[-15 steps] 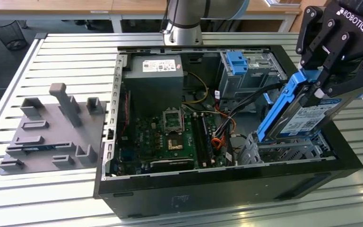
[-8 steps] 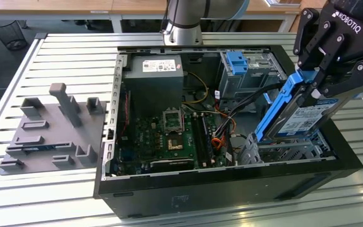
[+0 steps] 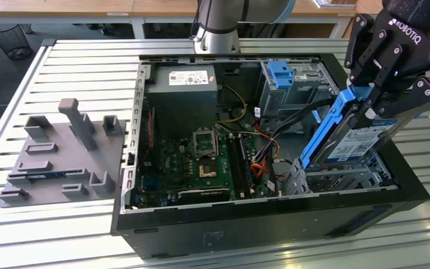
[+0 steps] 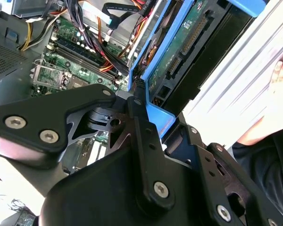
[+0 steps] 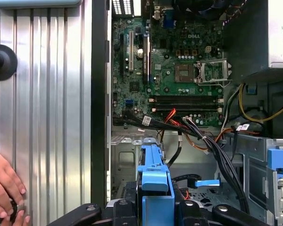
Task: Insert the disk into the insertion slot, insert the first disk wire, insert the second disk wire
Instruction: 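Insert the disk into the insertion slot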
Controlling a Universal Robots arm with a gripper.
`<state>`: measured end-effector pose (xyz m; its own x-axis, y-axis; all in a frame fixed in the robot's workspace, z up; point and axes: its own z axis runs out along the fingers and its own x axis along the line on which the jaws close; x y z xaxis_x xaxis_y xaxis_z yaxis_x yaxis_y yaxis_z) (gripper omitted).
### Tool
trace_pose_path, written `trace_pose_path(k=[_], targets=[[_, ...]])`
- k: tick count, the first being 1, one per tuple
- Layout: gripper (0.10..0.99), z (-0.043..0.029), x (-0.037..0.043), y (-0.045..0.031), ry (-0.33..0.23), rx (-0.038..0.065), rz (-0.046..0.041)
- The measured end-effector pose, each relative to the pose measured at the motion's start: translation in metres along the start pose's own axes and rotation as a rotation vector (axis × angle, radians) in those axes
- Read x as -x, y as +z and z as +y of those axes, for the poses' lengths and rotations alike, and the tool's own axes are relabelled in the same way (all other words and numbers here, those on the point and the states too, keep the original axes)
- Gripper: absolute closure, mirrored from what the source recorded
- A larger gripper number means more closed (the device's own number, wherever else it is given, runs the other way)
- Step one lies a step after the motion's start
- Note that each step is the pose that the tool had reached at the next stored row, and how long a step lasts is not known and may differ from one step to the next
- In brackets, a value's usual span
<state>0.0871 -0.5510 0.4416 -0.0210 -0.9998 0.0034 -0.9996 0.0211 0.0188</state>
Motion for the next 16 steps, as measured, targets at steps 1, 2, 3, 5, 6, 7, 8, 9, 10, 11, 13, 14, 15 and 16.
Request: trace_pose_path(k=[1,2,3,5,6,7,8,9,10,11,13,14,15,16], targets=[[0.722,0.0000,0.0000,0.0005,0.001,0.000,0.0000],[0.722,0.0000,0.0000,0.0010,0.003,0.000,-0.0001],[0.722,0.0000,0.0000,0.0016,0.005,0.000,-0.0002],[0.722,0.0000,0.0000,0.0025,0.010,0.000,-0.0003],[0.722,0.0000,0.0000,0.0029,0.012,0.000,-0.0003],[0.722,0.0000,0.0000,0.0034,0.012,0.000,-0.0004],[0.722,0.0000,0.0000,0.0038,0.013,0.000,-0.0004],[0.722,0.0000,0.0000,0.0043,0.013,0.000,-0.0005],[0.722,0.0000,0.0000,0.0048,0.013,0.000,-0.0004],[0.722,0.0000,0.0000,0.0052,0.013,0.000,-0.0005],[0.722,-0.0001,0.0000,0.0061,0.013,0.000,-0.0004],[0.722,-0.0001,0.0000,0.0065,0.013,0.000,-0.0004],[0.722,-0.0001,0.0000,0.0069,0.013,0.000,-0.0004],[0.722,-0.0001,0.0000,0.0074,0.013,0.000,-0.0004]])
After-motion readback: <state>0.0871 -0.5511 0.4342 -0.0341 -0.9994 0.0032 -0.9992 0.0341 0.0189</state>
